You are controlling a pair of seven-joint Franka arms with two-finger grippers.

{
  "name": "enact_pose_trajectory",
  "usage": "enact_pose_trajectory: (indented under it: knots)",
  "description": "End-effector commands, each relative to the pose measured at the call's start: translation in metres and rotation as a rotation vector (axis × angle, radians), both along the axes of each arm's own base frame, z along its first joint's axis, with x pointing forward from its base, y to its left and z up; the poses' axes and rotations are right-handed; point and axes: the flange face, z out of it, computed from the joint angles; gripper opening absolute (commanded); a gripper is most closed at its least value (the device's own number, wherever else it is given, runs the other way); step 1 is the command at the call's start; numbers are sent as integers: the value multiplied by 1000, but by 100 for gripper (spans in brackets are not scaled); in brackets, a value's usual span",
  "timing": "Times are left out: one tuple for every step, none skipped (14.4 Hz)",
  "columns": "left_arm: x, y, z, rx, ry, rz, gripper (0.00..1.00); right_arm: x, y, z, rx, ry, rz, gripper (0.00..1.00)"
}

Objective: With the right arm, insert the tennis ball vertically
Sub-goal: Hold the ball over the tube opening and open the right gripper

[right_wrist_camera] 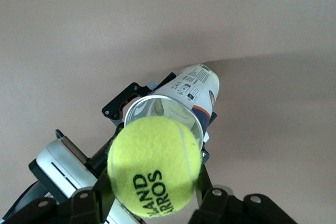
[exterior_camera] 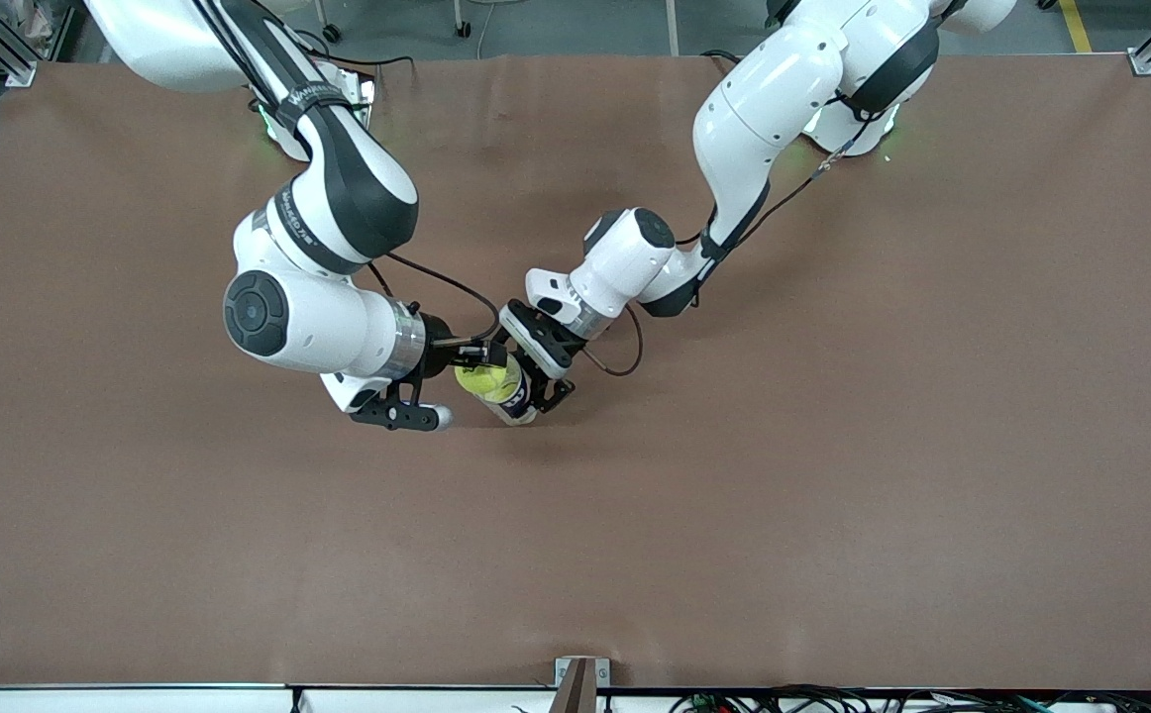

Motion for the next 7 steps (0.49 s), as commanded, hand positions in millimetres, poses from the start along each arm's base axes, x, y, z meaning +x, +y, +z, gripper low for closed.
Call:
enact_pose_trajectory:
  knots:
    - [2,0,2,-8,-10,11,78,-1,6,5,14,7,-14,33]
    - [1,-1,1,-9,-6,12,78,-1,8,3,13,9,-15,33]
    - [1,-1,1,-9,-6,12,78,-2,10,-3,8,15,-10,33]
    - [2,0,1,-8,-7,13,78,-4,12,-5,7,19,-7,33]
    - [2,0,1,-8,-7,13,78,-3,12,-8,7,21,-7,36]
    - [1,-1,1,-9,-6,12,78,-3,13,-12,5,26,-6,37]
    - [2,0,1,-8,-7,13,78,-3,13,-15,-2,28,-4,40]
